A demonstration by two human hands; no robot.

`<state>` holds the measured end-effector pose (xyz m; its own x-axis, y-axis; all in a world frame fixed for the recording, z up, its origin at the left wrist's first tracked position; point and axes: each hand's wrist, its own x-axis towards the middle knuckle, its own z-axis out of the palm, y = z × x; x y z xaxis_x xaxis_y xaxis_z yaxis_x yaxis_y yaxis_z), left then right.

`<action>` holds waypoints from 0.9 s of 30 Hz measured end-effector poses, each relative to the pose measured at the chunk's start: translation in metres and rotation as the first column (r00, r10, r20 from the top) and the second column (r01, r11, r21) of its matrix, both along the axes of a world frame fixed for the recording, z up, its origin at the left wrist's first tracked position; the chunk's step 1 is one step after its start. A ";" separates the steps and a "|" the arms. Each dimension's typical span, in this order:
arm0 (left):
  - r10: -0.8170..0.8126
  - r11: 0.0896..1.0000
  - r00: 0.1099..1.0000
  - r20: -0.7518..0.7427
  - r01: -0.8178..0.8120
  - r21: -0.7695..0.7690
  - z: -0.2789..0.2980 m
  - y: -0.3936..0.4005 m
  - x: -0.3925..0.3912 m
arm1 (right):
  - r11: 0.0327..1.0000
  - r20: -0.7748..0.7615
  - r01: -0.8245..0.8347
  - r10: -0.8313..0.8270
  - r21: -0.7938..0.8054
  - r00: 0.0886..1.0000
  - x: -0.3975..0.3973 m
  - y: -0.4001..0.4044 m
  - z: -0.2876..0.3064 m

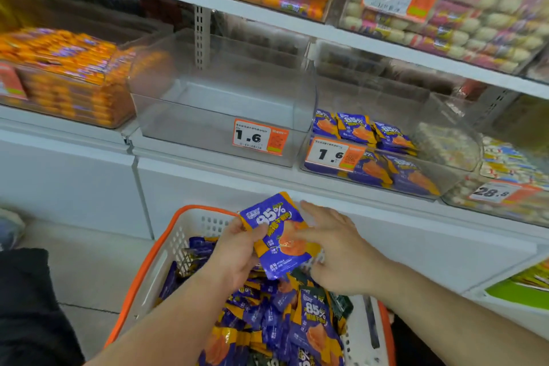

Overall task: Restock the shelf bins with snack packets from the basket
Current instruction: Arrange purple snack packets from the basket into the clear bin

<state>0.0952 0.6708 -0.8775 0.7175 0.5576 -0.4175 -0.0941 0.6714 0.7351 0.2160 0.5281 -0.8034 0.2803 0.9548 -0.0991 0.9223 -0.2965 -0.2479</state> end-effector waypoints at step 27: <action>0.432 -0.482 0.898 -0.079 0.304 0.822 0.087 0.058 0.127 | 0.665 -0.225 0.738 -0.706 0.118 0.672 0.177 0.080 0.118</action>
<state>0.2221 0.7286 -0.7906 0.6816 0.3592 0.6375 0.3525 -0.9247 0.1442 0.3928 0.6085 -0.6856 0.8862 0.4610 -0.0461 0.3845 -0.7873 -0.4820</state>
